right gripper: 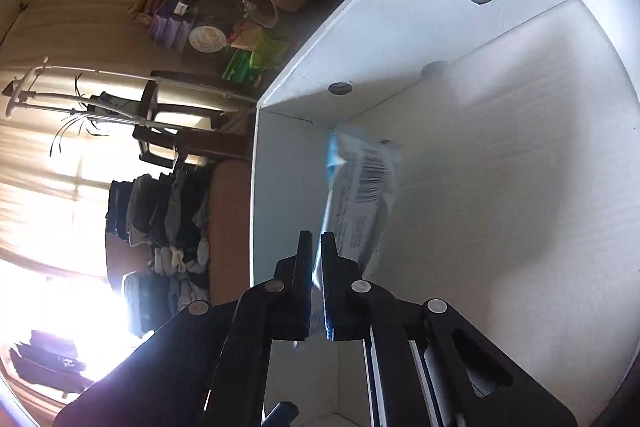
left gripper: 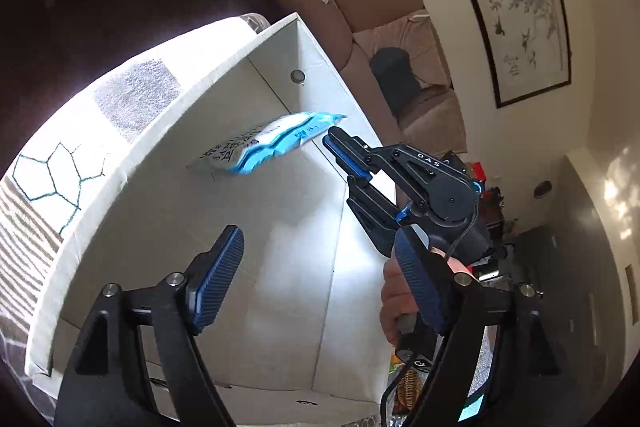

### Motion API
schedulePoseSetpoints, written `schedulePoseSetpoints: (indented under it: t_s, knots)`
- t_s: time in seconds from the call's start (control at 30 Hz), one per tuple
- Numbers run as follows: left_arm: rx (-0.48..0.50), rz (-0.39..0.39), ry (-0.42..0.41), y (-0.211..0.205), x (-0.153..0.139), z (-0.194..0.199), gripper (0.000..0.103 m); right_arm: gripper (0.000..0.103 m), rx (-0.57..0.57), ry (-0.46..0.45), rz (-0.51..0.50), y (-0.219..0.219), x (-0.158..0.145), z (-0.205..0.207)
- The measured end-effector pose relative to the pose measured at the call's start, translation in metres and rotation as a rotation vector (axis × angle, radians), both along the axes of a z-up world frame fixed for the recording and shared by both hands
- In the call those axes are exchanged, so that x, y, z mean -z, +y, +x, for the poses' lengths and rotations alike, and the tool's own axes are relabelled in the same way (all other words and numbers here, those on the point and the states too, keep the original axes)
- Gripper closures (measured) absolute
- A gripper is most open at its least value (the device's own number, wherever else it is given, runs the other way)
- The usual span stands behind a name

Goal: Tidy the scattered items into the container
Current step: 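Carry the wipes packet with the right gripper over the white box, then open the right gripper to drop the packet into the box, withdraw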

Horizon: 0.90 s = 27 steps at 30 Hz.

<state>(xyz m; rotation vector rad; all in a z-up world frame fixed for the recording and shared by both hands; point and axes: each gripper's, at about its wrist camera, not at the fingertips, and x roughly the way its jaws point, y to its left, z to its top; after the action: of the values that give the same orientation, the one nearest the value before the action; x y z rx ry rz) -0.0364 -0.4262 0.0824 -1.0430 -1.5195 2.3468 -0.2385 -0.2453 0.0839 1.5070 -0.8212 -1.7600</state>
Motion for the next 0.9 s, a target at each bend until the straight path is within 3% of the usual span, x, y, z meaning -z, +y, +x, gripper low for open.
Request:
schedulePoseSetpoints:
  t_s: [0.2, 0.4, 0.53, 0.6, 0.67, 0.7, 0.73, 0.77, 0.83, 0.9]
  knots:
    - [0.017, 0.007, 0.015, -0.005, -0.003, -0.010, 0.027, 0.099, -0.033, 0.010, 0.137, -0.002, 0.022, -0.001]
    - [0.022, -0.034, 0.002, 0.000, -0.011, -0.008, 0.026, 0.096, -0.110, 0.137, 0.296, -0.008, 0.003, 0.012]
    - [0.025, -0.069, -0.022, 0.007, -0.015, -0.001, 0.024, 0.096, -0.152, 0.170, 0.370, -0.008, -0.004, 0.026]
    - [0.042, -0.100, -0.025, 0.017, -0.022, 0.003, 0.018, 0.096, -0.178, 0.211, 0.391, -0.001, -0.015, 0.037]
    - [0.063, -0.180, -0.027, 0.035, -0.033, 0.008, 0.011, 0.092, -0.201, 0.250, 0.406, 0.011, -0.029, 0.047]
    - [0.076, -0.226, -0.027, 0.046, -0.040, 0.009, 0.003, 0.087, -0.206, 0.265, 0.410, 0.017, -0.037, 0.051]
    - [0.090, -0.268, -0.024, 0.057, -0.046, 0.011, 0.000, 0.066, -0.209, 0.277, 0.412, 0.025, -0.043, 0.056]
    - [0.107, -0.302, -0.020, 0.069, -0.053, 0.012, 0.000, 0.038, -0.212, 0.283, 0.416, 0.032, -0.050, 0.060]
    - [0.132, -0.376, -0.030, 0.091, -0.065, 0.014, 0.000, 0.016, -0.211, 0.300, 0.413, 0.044, -0.062, 0.066]
    - [0.138, -0.449, -0.035, 0.109, -0.078, 0.018, 0.000, 0.015, -0.202, 0.319, 0.434, 0.059, -0.075, 0.074]
